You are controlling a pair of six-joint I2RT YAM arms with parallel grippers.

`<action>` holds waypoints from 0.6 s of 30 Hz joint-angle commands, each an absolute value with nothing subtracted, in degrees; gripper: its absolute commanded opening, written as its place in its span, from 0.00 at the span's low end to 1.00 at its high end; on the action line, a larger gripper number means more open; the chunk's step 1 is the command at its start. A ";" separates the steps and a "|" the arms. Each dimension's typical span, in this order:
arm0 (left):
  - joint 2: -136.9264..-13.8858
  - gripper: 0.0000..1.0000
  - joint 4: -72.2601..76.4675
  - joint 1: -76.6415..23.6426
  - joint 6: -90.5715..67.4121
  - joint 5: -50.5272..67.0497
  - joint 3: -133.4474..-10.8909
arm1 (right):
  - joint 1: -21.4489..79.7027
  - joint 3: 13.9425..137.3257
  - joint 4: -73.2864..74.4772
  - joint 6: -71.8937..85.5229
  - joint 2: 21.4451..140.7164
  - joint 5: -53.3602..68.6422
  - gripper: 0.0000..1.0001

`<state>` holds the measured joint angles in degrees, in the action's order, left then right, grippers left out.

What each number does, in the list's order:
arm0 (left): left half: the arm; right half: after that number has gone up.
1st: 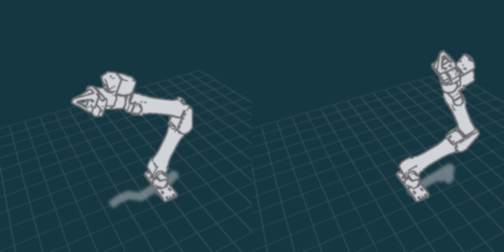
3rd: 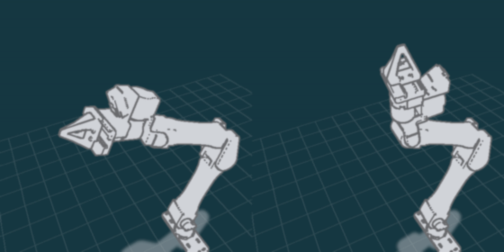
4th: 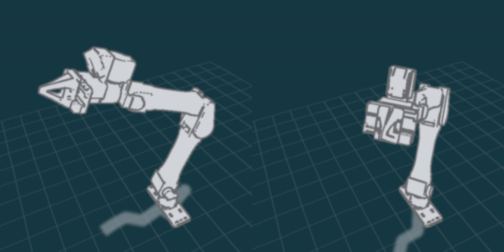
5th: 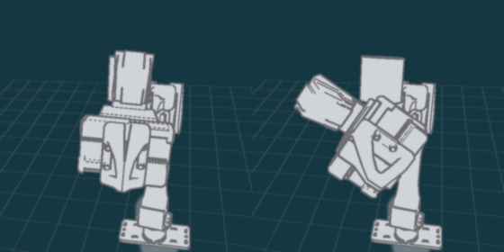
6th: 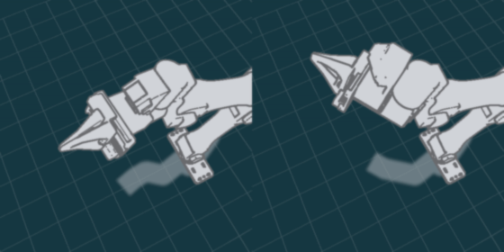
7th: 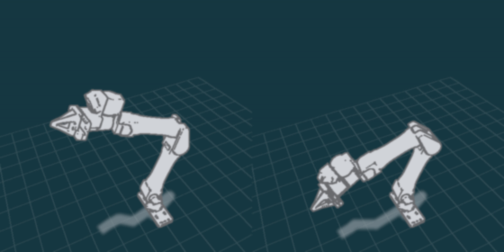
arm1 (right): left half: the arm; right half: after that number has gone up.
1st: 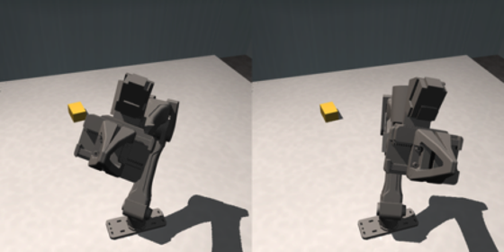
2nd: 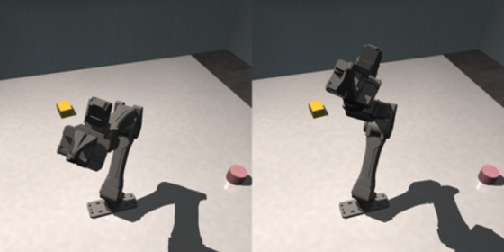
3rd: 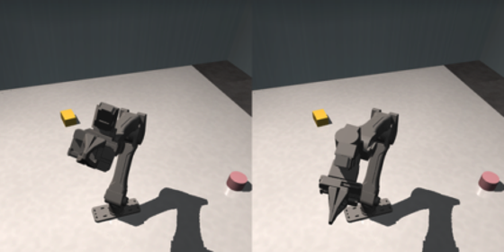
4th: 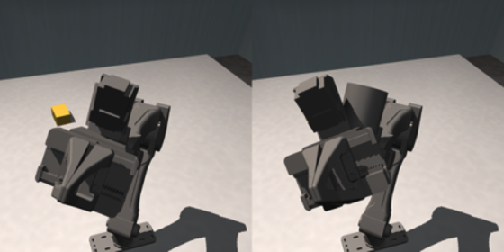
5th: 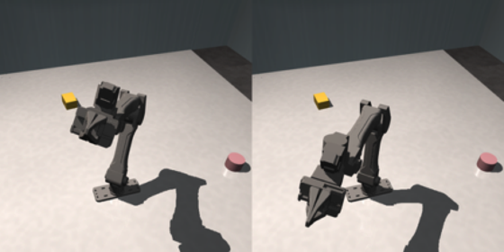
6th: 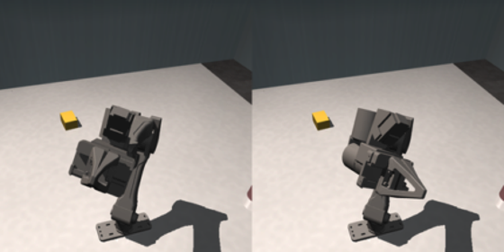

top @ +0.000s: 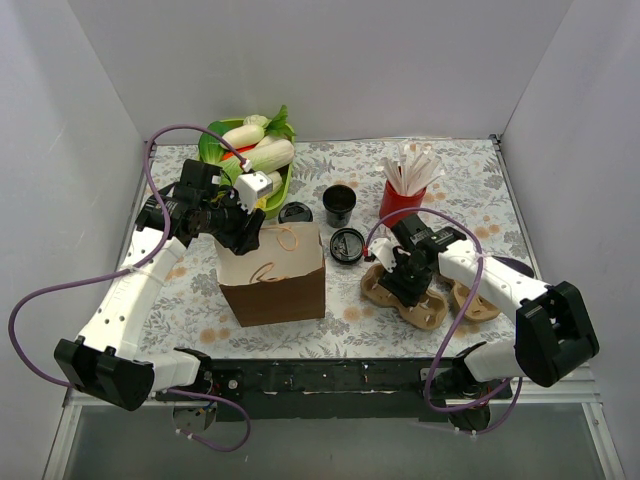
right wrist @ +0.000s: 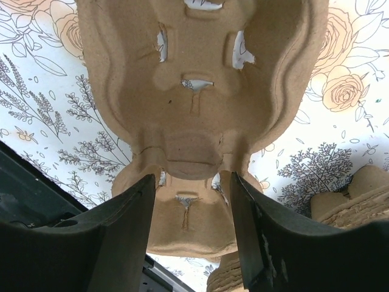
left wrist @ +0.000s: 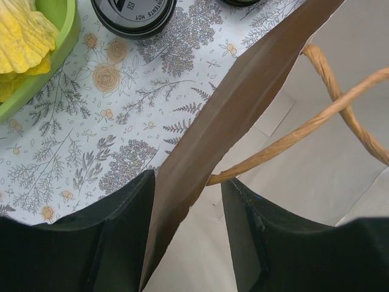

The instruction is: Pack the takeout coffee

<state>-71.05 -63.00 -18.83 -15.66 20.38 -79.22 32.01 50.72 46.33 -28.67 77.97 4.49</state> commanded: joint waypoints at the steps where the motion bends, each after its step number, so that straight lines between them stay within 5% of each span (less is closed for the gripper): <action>1: -70.05 0.48 -63.72 -18.55 -15.21 21.71 -80.16 | 32.08 50.62 44.74 -28.30 77.96 4.22 0.59; 18: -70.22 0.48 -63.72 -18.63 -15.12 21.18 -79.72 | 32.08 49.92 43.33 -27.86 80.24 4.40 0.46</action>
<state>-71.05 -63.37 -18.83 -15.42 20.38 -79.22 32.01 50.65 44.75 -28.38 79.94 4.47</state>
